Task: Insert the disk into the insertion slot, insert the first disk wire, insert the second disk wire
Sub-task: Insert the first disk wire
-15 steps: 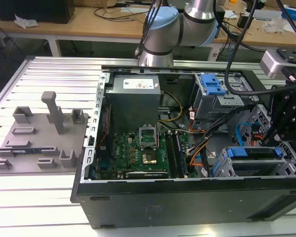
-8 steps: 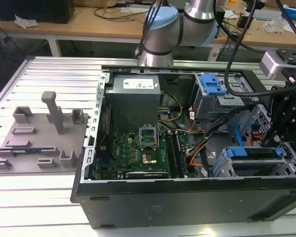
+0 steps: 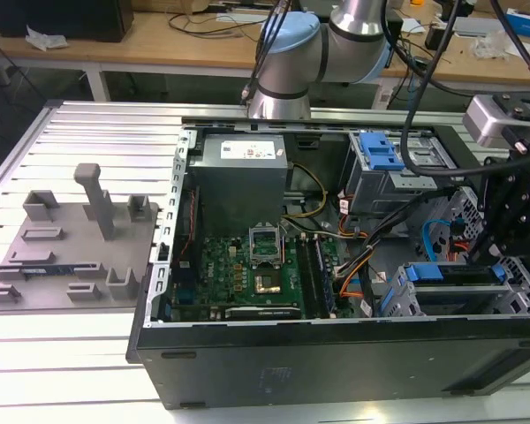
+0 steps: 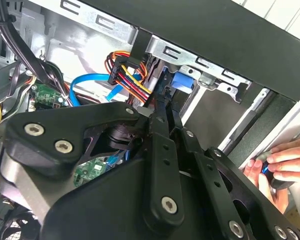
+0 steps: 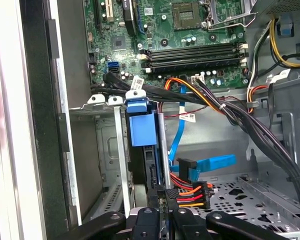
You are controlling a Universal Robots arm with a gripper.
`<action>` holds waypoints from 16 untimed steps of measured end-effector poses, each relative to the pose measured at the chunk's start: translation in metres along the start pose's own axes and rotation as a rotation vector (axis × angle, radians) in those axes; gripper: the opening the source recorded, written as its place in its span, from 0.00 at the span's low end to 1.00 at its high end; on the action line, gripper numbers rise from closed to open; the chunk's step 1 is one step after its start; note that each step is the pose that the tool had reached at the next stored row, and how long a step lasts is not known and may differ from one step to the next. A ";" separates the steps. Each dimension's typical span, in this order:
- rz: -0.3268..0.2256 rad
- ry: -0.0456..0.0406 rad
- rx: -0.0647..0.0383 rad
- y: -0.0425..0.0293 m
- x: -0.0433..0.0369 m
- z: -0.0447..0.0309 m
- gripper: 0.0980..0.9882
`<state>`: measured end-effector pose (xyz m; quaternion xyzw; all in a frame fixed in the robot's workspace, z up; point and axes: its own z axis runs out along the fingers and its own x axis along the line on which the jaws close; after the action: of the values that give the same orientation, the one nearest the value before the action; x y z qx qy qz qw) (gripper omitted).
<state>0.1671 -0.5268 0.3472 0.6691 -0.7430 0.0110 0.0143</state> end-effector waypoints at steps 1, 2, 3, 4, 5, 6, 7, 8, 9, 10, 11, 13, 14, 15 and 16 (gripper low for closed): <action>0.000 -0.0001 0.000 0.0000 0.0003 0.0002 0.08; 0.000 -0.0001 0.000 0.0000 0.0006 0.0004 0.08; 0.000 0.0001 0.000 -0.0001 0.0007 0.0005 0.08; 0.000 0.0003 0.000 -0.0001 0.0009 0.0007 0.08; 0.000 0.0004 0.000 -0.0001 0.0009 0.0010 0.08; 0.000 0.0003 0.000 -0.0001 0.0010 0.0012 0.08; 0.000 0.0002 0.000 -0.0001 0.0010 0.0014 0.08; 0.000 0.0001 0.000 -0.0001 0.0011 0.0016 0.08; 0.000 0.0001 0.000 0.0000 0.0014 0.0021 0.08; 0.000 0.0001 0.000 0.0000 0.0016 0.0025 0.08; 0.000 0.0002 0.000 0.0001 0.0017 0.0028 0.08; 0.000 0.0000 0.000 0.0001 0.0019 0.0035 0.08; 0.000 0.0000 0.000 0.0001 0.0019 0.0039 0.08; 0.000 0.0001 0.000 0.0001 0.0021 0.0046 0.08; 0.000 0.0002 0.000 0.0001 0.0021 0.0050 0.08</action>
<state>0.1668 -0.5291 0.3423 0.6691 -0.7429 0.0111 0.0143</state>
